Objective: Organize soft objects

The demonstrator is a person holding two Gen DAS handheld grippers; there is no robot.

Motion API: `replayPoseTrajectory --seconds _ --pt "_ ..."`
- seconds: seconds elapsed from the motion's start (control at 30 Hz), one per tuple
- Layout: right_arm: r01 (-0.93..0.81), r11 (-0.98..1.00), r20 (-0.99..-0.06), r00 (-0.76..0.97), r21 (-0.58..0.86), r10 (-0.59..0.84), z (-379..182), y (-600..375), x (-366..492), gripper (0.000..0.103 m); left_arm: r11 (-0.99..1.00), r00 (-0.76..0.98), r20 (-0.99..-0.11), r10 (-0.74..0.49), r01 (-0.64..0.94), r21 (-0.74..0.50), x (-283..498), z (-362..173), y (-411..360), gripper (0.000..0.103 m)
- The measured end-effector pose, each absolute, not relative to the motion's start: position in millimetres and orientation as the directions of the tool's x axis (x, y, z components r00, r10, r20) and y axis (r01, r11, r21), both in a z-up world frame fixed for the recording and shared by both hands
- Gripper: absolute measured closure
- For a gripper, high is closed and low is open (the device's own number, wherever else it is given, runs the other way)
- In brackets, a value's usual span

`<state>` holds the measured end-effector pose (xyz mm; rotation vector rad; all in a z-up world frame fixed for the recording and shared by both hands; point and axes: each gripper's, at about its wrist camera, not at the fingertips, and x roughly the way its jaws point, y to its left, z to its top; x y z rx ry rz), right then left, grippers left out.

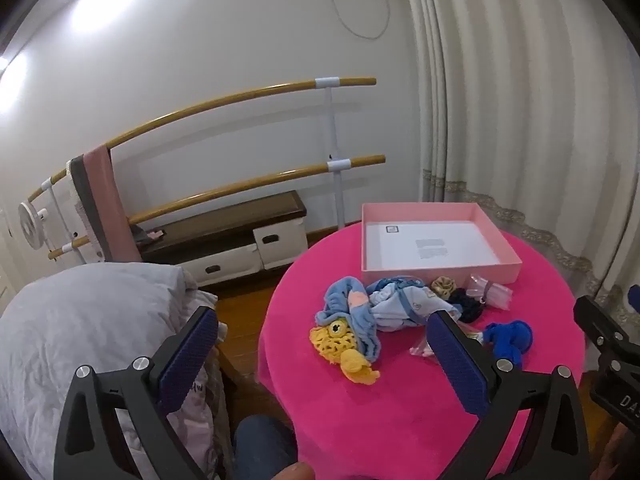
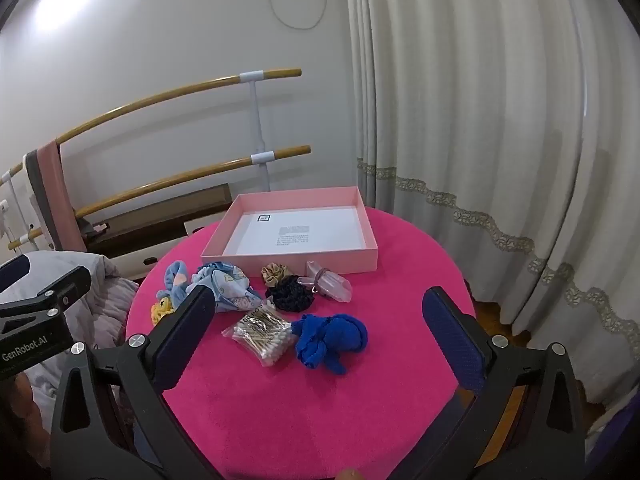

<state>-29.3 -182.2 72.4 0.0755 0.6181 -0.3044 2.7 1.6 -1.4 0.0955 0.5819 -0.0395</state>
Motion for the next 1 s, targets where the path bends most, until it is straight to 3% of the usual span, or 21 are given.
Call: replayPoseTrajectory --seconds 0.13,0.23,0.43,0.73,0.83,1.0 --pt "0.307 0.952 -0.581 0.771 -0.021 -0.261 73.0 -180.5 -28.7 0.0 0.997 0.817 -0.577 -0.018 0.058 0.051 8.9 -4.0 13.2 0.0" --pt "0.311 0.95 -0.58 0.771 -0.017 -0.263 73.7 -180.3 -28.9 0.0 0.993 0.783 -0.622 0.008 0.067 0.098 13.0 -12.1 -1.0 0.0" --pt "0.313 0.949 -0.586 0.765 -0.024 -0.267 75.7 -179.4 -27.1 0.0 0.986 0.703 -0.692 -0.16 0.146 -0.08 32.0 -26.7 15.3 0.0" --pt "0.328 0.944 -0.591 0.757 -0.025 -0.279 70.7 -181.4 -26.1 0.0 0.985 0.604 -0.778 -0.172 0.08 -0.156 53.8 -52.6 36.0 0.0" --pt "0.331 0.943 -0.591 0.755 -0.031 -0.284 69.3 -180.4 -26.6 0.0 0.994 0.663 -0.741 -0.107 0.045 -0.103 49.2 -45.9 38.0 0.0" --pt "0.323 0.945 -0.597 0.749 -0.052 -0.288 67.2 -176.6 -25.8 0.0 0.999 0.831 -0.554 0.035 -0.029 0.019 14.1 -21.8 34.7 0.0"
